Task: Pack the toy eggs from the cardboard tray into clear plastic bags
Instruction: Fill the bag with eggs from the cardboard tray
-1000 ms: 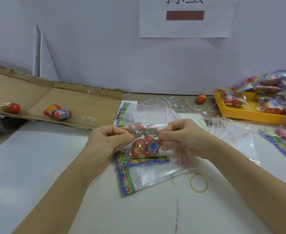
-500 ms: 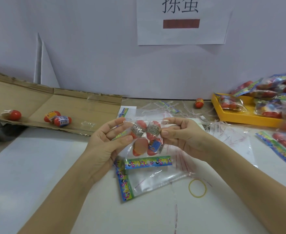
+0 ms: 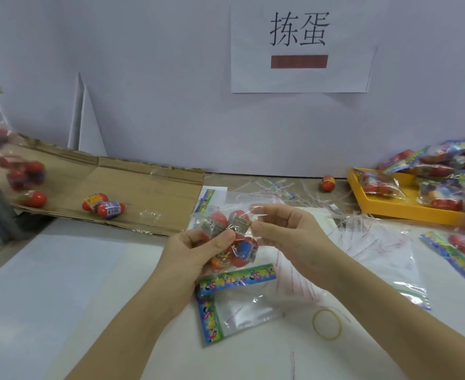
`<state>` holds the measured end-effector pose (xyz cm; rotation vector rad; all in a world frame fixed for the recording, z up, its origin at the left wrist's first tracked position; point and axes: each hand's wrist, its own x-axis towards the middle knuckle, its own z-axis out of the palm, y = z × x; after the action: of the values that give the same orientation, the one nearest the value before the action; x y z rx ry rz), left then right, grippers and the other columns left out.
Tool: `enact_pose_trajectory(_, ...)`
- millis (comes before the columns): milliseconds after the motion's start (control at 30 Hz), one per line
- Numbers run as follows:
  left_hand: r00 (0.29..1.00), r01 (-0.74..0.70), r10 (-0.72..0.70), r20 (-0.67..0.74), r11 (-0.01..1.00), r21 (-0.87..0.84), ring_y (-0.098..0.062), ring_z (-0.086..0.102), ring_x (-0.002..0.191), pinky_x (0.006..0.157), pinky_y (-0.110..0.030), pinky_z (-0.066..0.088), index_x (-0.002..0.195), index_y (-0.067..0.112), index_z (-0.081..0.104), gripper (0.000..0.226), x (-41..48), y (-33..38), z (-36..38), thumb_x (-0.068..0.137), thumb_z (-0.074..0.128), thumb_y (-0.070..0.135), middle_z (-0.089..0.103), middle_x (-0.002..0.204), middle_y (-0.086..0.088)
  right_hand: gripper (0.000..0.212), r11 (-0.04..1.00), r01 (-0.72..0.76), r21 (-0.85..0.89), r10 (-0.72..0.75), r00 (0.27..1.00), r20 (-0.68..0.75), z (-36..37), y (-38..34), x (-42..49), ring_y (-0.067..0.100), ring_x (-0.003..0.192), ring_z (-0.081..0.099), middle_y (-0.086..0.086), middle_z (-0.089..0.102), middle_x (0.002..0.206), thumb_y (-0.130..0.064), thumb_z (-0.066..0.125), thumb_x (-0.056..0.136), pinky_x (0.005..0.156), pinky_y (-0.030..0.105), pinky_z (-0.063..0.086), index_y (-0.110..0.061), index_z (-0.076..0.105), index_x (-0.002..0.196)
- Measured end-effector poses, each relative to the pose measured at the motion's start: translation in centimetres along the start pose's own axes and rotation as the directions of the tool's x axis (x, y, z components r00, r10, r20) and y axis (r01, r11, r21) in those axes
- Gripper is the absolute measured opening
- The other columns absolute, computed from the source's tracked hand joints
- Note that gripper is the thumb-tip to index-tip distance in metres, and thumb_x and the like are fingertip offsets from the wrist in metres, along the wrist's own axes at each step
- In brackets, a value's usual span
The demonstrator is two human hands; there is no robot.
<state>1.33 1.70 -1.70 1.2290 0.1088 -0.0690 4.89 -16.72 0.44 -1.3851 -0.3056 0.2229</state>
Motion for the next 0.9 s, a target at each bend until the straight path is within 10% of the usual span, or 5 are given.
enact_pose_trajectory(900,0.998,-0.058,0.057,-0.018,0.998,-0.026,-0.023,0.073,0.064,0.052,-0.027,0.057,0.081,0.008,0.079,0.039,-0.3,0.2,0.7,0.052,0.080,0.033,0.075,0.084,-0.018,0.035,0.995,-0.097,0.034,0.097,0.995,-0.003,1.6,0.5,-1.2,0.028,0.088,0.070,0.014,0.073,0.097,-0.034,0.085,0.062,0.077,0.043,0.057,-0.015,0.076,0.090)
